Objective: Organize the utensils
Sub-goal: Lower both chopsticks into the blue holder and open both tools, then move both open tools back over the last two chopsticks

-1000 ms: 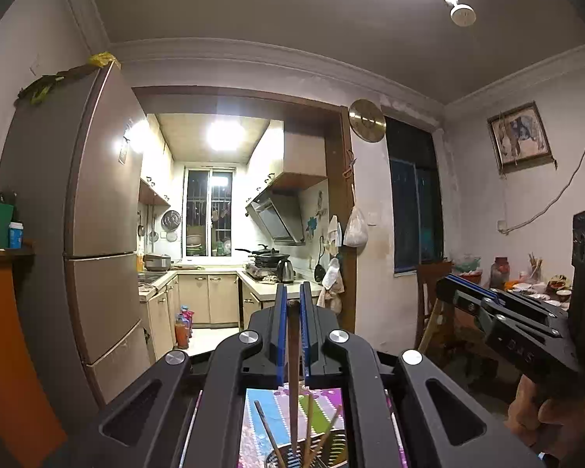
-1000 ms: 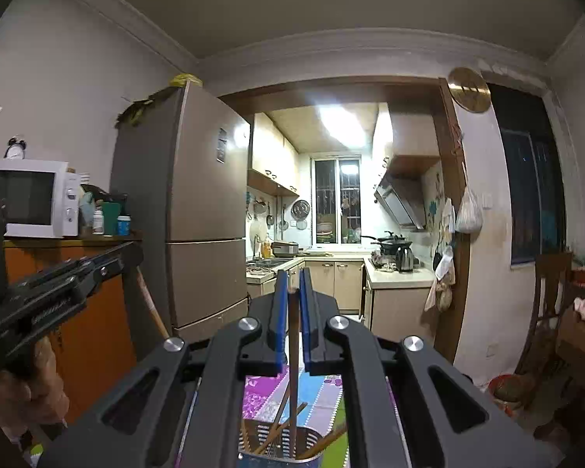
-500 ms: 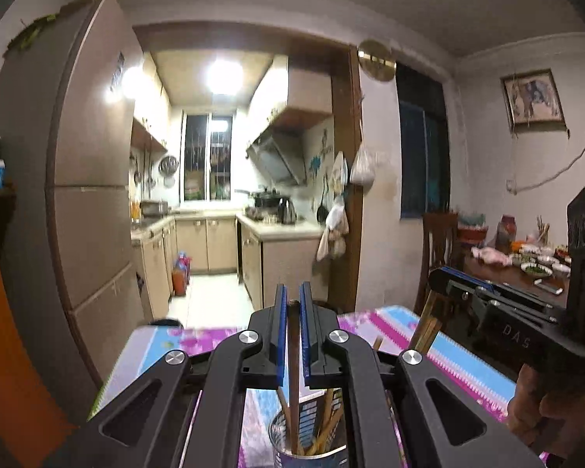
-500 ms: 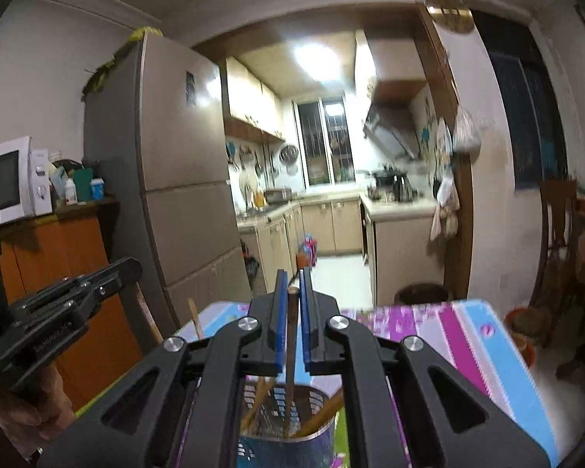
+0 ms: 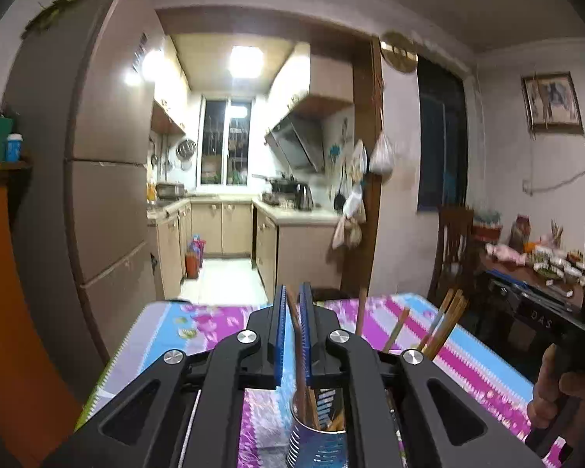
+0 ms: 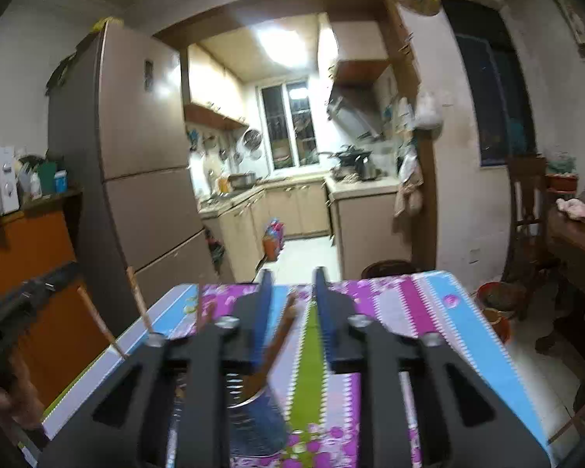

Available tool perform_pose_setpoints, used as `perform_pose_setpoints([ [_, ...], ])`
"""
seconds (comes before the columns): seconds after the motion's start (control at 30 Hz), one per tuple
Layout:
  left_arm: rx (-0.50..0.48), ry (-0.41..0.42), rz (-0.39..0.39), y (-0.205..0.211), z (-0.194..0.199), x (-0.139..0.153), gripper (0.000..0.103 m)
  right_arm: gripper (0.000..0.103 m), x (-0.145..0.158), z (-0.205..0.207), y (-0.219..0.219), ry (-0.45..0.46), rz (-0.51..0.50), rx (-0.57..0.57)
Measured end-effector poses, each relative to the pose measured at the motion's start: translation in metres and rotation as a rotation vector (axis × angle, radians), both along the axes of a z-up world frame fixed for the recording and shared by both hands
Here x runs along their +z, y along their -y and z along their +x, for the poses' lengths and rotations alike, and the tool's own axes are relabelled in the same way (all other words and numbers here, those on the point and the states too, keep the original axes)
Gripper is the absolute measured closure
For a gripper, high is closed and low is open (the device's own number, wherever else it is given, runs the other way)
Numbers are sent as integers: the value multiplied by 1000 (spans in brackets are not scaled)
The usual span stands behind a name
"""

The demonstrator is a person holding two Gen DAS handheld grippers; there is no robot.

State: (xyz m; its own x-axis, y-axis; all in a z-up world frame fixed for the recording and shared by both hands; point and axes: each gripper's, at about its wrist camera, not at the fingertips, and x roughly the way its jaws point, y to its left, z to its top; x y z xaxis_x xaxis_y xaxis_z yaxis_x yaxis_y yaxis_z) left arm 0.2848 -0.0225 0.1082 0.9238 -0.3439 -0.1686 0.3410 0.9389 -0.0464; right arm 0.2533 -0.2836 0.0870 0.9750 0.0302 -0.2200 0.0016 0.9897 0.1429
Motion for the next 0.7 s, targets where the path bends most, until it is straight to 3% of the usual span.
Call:
perform_pose_setpoints([
  [0.07,27,40,-17,-12,-14,13,80,76,8,-13,17,21,8,-31],
  [0.17,72,100,-24,-30,-46,32,79,76,18,-43,38,41,-14,-77],
  [0.27,90,140,28,-46,-92,37,78,76,18,-86,46,49,-107,-103],
  [0.33,65,123,80,-50,-126,27,78,76,10,-116,47,30,-159,-102],
  [0.47,-34,12,189,-44,-185,-21,78,76,-23,-178,36,-44,-209,-53],
  [0.7,-265,-250,363,1,-280,-151,83,75,-97,-252,-13,-184,-177,79],
])
